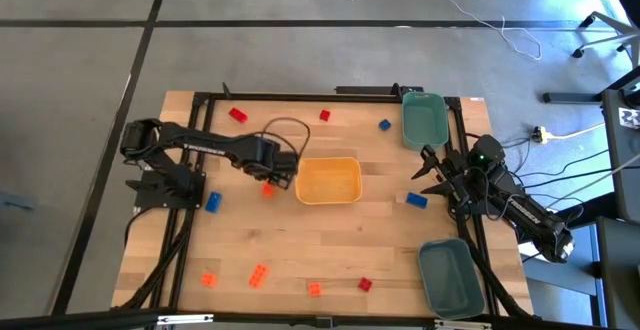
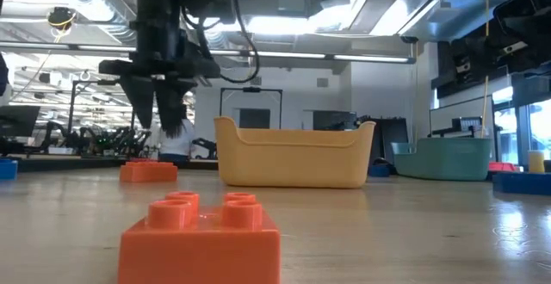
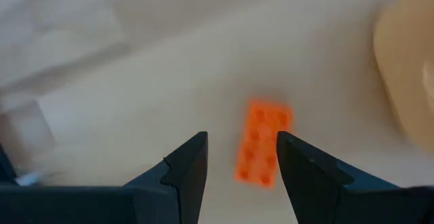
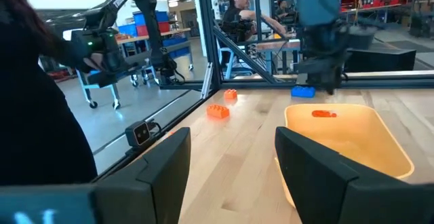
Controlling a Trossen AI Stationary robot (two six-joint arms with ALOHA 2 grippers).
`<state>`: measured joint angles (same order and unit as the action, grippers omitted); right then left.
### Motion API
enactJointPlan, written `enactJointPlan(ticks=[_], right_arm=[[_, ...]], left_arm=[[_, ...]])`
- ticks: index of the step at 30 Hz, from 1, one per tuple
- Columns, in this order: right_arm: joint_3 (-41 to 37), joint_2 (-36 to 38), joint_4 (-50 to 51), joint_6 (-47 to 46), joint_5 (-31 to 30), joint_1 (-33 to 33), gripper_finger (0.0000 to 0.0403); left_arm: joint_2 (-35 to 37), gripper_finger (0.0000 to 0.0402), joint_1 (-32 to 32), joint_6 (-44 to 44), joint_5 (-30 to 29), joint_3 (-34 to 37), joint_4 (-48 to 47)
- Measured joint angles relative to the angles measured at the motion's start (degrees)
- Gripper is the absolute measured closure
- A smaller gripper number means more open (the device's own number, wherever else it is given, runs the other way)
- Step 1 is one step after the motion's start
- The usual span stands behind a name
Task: Sort & place blocks by color
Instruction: Put the orange game piece into the yellow bin
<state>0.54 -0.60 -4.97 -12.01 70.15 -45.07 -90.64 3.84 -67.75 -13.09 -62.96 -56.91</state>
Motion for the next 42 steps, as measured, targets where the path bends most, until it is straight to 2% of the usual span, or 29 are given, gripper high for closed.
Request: enactJointPlan(ticks=[4, 7, 9, 12, 18, 24, 35, 42], right_arm=[[0.00, 0.00, 0.02, -2.83, -0.02, -0.01, 0.0185], [0.00, 0.00, 0.02, -4.18, 0.00, 0.01, 0.0185], [0.00, 0.00, 0.00, -4.33, 0.00, 0.00, 0.0185], [0.00, 0.00, 0.00, -4.23, 0.00, 0.01, 0.0185], [0.00, 0.00, -0.25, -4.17, -0.01, 0.00, 0.0185], [0.00, 0.00, -0.35, -4.04, -0.02, 0.01, 0.0185], [0.00, 0.00, -0.39, -4.18, -0.02, 0.01, 0.0185], [0.00, 0.00, -0.39, -4.33, -0.06, 0.01, 0.0185]], left_arm=[[0.92, 0.0233, 6.86, 0.81, 0.36, 0.00, -1.97], [1.10, 0.0233, 11.65, 2.60, 5.02, 0.04, -2.82], [1.52, 0.0233, 13.05, 7.04, 8.28, 0.02, -2.27], [1.34, 0.0233, 11.93, 15.48, 11.82, 0.02, -0.52], [1.36, 0.0233, 6.77, 28.92, 11.68, 0.02, -1.04], [1.34, 0.0233, 4.16, 29.30, 14.27, 0.83, 2.40], [1.10, 0.0233, 0.41, 26.05, 14.77, 11.14, 16.70], [1.10, 0.0233, 0.09, 25.99, 10.37, 12.00, 16.85]])
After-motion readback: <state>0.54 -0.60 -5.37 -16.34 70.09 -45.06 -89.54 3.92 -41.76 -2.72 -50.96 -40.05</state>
